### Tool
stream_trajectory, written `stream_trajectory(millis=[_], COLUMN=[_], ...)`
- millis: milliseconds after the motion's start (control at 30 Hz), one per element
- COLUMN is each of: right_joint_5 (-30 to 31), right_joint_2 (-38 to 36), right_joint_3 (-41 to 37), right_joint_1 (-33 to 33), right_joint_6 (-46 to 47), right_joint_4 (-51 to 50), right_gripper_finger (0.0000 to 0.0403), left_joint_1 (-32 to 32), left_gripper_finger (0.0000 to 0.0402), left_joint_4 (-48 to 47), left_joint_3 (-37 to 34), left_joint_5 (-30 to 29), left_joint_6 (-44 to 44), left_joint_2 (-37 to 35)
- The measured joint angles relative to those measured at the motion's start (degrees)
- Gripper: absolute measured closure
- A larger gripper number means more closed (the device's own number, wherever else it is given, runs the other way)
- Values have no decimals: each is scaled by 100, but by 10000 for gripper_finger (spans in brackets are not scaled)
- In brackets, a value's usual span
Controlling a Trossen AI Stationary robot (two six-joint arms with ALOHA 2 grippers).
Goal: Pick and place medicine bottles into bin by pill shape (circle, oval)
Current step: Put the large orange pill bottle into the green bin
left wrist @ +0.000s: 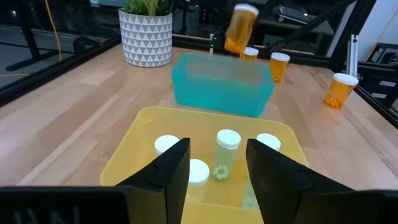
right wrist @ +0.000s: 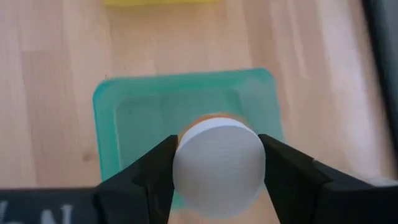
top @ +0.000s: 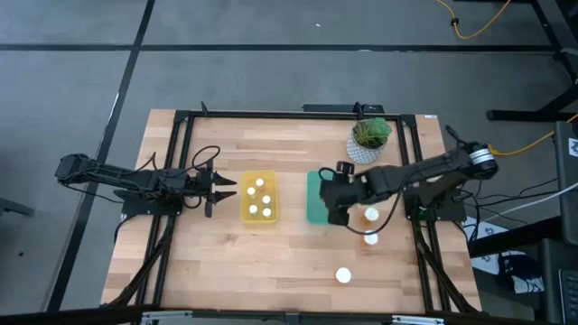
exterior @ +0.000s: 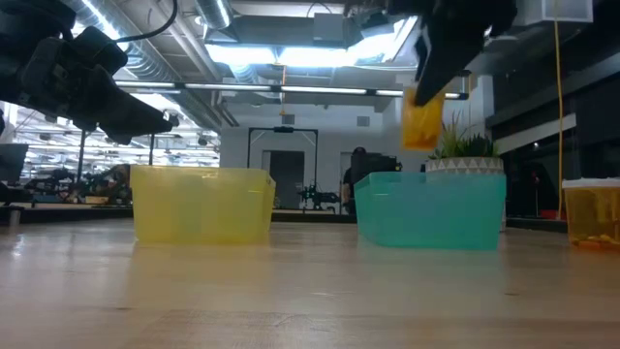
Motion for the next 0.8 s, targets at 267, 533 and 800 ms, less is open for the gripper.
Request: stream_trajectory(millis=[267, 533, 800], right_joint_5=[-670, -1250, -1212], right_joint_2=[-142, 23, 605], right_joint_3=[-1294, -1377, -1377], right_joint_1=[-914, -1412, -1579], right_joint_6=[-406, -641, -516], right_joint_4=[1569, 2293, 2452], right_gripper_finger=[197, 197, 196], left_joint_1=[0, 0, 0], left_gripper_finger=[252, 252, 252], left_joint_4=[0, 0, 0], left_joint_3=[0, 0, 0], left_joint_5=[1, 1, 0], left_joint_6=[0, 0, 0], left_joint_2=[0, 0, 0])
